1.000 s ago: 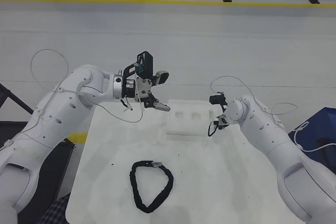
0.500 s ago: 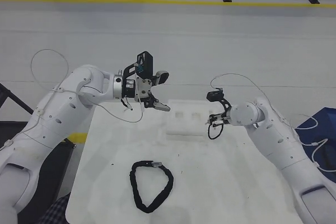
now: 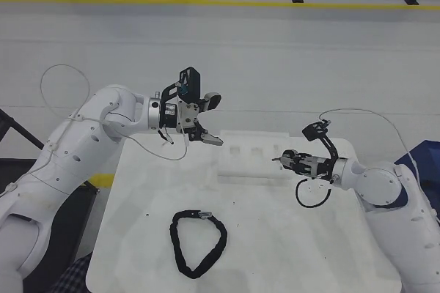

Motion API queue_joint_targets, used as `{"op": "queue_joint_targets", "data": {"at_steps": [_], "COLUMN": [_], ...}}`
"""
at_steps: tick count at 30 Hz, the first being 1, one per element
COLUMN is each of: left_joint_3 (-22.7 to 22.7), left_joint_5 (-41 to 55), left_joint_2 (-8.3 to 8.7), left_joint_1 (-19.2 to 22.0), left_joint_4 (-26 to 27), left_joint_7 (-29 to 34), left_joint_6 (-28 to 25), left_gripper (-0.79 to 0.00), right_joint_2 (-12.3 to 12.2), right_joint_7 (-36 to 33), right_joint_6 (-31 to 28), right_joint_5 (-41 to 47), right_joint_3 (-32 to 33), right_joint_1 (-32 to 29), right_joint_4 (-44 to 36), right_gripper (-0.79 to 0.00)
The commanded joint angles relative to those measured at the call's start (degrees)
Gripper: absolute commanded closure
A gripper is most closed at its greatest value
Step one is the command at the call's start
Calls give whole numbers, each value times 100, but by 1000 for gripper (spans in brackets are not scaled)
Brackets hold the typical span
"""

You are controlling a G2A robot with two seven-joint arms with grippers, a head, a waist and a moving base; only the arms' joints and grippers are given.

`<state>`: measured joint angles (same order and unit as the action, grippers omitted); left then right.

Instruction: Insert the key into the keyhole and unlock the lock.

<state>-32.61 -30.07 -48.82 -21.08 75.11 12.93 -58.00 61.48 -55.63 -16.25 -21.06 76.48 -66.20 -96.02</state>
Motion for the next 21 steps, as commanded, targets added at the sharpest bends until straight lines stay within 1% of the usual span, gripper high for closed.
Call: {"op": "queue_joint_targets", "data": {"at_steps": [1,4,7,21], "left_joint_3": [0,0,0,0], "left_joint_5": [1,1,1,1], "left_joint_2": [0,0,0,0], "left_joint_1": [0,0,0,0], "left_joint_4": [0,0,0,0], "left_joint_7": [0,0,0,0], "left_joint_6": [0,0,0,0], "left_gripper": [-785,-785,-785,-785], "right_joint_2": [-31,-62,-86,-93], "right_joint_7": [161,400,457,448], "right_joint_6": [-163,-347,-447,-478], "right_joint_5": [223,494,618,688], "right_joint_3": [229,481,594,613], "right_joint_1": [-236,-498,-623,-634], "right_joint_4": [-104,-169,-170,-160], "right_gripper": [0,0,0,0]}}
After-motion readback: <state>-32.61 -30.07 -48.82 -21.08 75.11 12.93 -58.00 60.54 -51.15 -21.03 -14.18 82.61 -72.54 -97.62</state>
